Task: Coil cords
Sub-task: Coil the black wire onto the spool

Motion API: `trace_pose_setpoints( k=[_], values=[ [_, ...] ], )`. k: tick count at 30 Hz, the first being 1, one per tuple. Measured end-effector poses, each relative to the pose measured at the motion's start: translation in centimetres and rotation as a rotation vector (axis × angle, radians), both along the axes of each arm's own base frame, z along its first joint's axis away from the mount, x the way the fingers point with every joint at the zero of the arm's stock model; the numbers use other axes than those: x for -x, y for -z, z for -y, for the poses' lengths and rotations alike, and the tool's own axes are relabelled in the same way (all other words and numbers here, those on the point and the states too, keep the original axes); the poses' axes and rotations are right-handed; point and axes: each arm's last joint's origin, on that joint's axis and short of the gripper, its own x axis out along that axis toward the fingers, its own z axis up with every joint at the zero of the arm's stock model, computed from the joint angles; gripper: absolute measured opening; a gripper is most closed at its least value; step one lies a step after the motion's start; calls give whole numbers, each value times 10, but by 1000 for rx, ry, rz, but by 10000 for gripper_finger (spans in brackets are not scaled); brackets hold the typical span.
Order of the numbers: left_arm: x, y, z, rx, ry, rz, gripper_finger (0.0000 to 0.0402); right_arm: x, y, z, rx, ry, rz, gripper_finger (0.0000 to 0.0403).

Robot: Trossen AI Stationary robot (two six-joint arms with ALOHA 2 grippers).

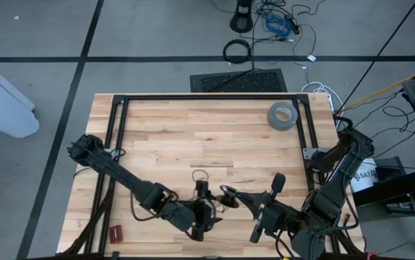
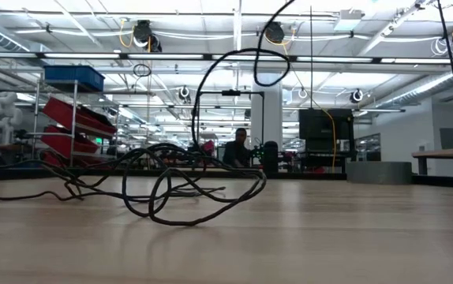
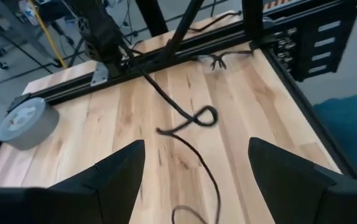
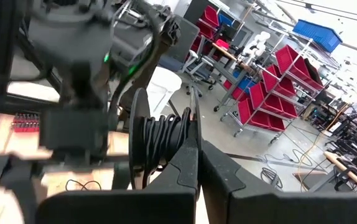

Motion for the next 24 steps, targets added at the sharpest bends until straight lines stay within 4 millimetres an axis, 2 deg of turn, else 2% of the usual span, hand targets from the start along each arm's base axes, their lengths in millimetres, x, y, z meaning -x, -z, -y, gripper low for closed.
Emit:
trace_pose_setpoints(
  k=[5, 9, 15, 24],
  values=[
    [-17, 26, -1, -88, 18, -28, 293, 0, 0, 0, 0, 0, 0, 0],
    [-24, 37, -5, -141, 24, -53, 293, 0, 0, 0, 3, 0, -1, 0],
    [-24, 32, -6, -137, 15, -37, 293, 0, 0, 0, 4, 0, -2, 0],
    [-27, 17, 1, -81, 9, 77, 293, 0, 0, 0, 4, 1, -2, 0]
  ],
)
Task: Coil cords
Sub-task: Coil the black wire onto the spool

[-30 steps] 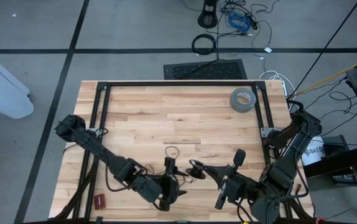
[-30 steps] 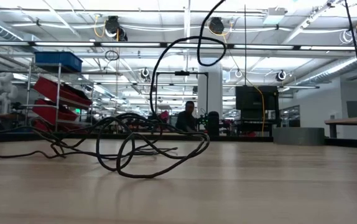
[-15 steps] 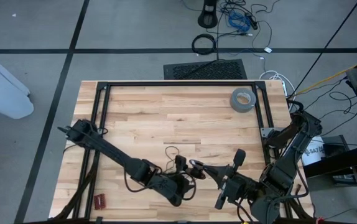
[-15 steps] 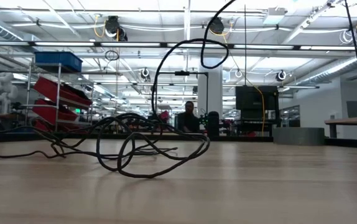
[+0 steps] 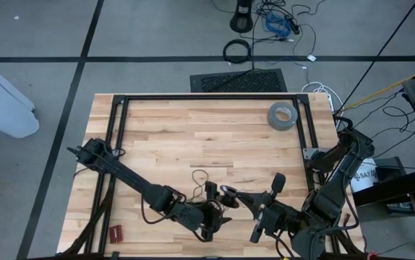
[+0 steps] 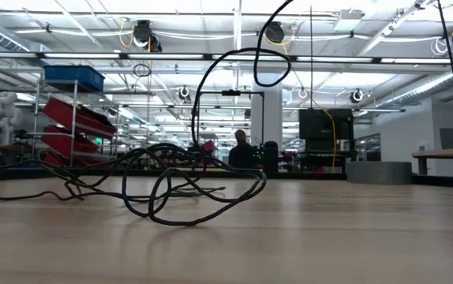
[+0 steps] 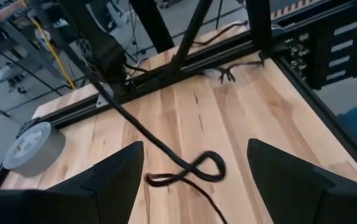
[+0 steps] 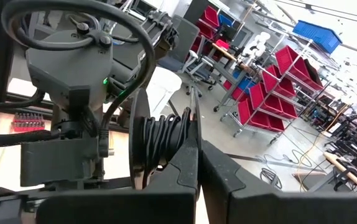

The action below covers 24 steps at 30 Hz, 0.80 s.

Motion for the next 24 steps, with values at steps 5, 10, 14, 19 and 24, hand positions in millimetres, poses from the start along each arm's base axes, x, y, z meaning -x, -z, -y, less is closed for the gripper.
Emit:
trace_pose_setpoints(
  k=[5, 10, 14, 19, 24],
  values=[
    [1, 0, 1, -9, -4, 0, 276, 0, 0, 0, 3, -1, -2, 0],
    [1, -1, 0, -30, -4, 1, 228, 0, 0, 0, 3, -1, -2, 0],
    [3, -3, 0, -37, -5, -3, 190, 1, 0, -1, 3, -3, -1, 0],
    [6, -9, -1, -36, -3, -5, 152, 5, -1, -3, 9, 6, 6, 0],
    [8, -9, 0, -38, 1, -8, 126, 9, -2, -5, 6, 0, 11, 0]
  ],
)
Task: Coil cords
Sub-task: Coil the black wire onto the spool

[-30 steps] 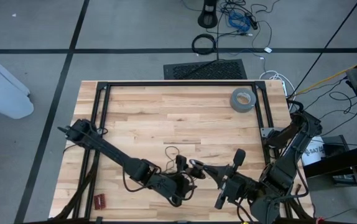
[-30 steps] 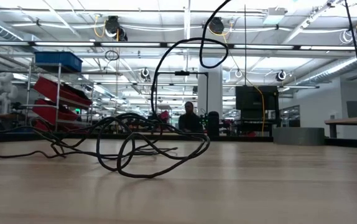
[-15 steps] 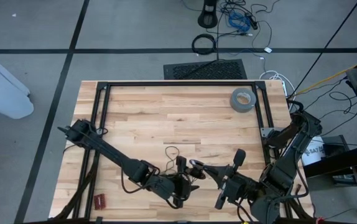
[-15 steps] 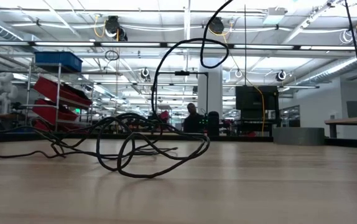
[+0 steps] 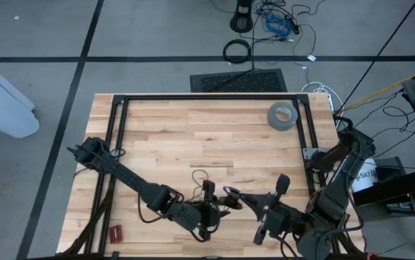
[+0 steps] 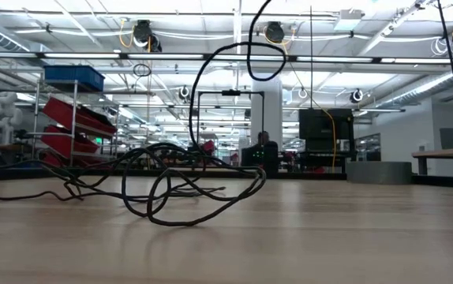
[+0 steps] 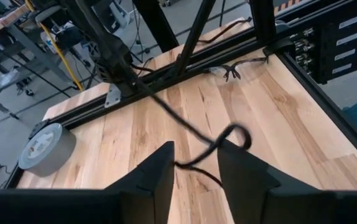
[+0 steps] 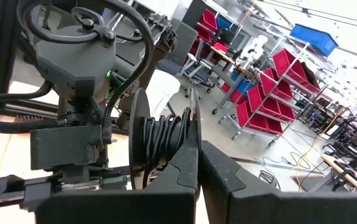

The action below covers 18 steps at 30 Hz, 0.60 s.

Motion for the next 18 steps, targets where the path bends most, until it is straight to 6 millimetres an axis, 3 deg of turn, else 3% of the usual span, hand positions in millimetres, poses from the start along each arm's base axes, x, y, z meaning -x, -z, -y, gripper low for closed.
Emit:
trace_pose_setpoints(
  k=[11, 18],
  values=[
    [0, 0, 0, -26, 10, -2, 79, 0, 0, 0, 0, 0, 0, 0],
    [0, 0, 0, -70, -14, 3, 13, 0, 0, 0, 0, 0, 0, 0]
  ],
)
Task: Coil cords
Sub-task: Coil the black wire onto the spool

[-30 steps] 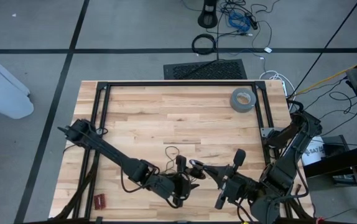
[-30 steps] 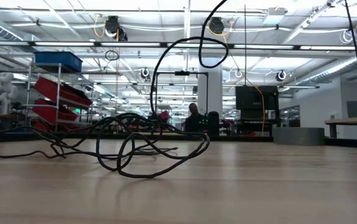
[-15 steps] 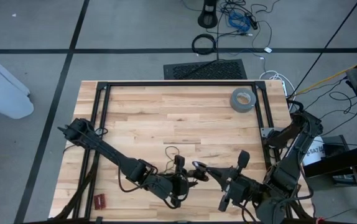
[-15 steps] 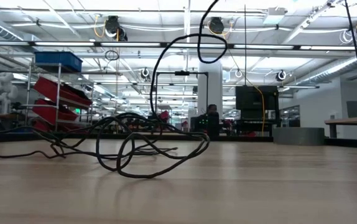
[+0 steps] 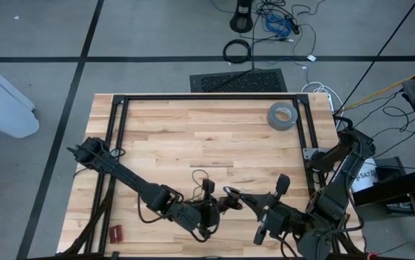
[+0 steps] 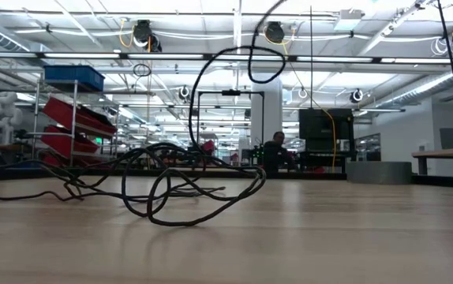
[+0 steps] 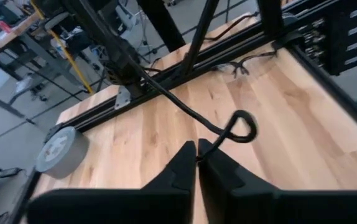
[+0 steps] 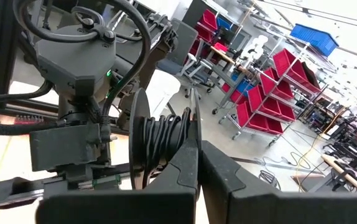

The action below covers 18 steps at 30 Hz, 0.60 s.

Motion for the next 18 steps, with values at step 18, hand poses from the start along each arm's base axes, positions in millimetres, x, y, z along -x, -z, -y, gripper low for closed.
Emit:
trace_pose_setpoints(
  k=[18],
  values=[
    [64, -30, -20, -141, -377, -93, 12, 3, -2, -3, -15, -24, 6, 0]
  ],
)
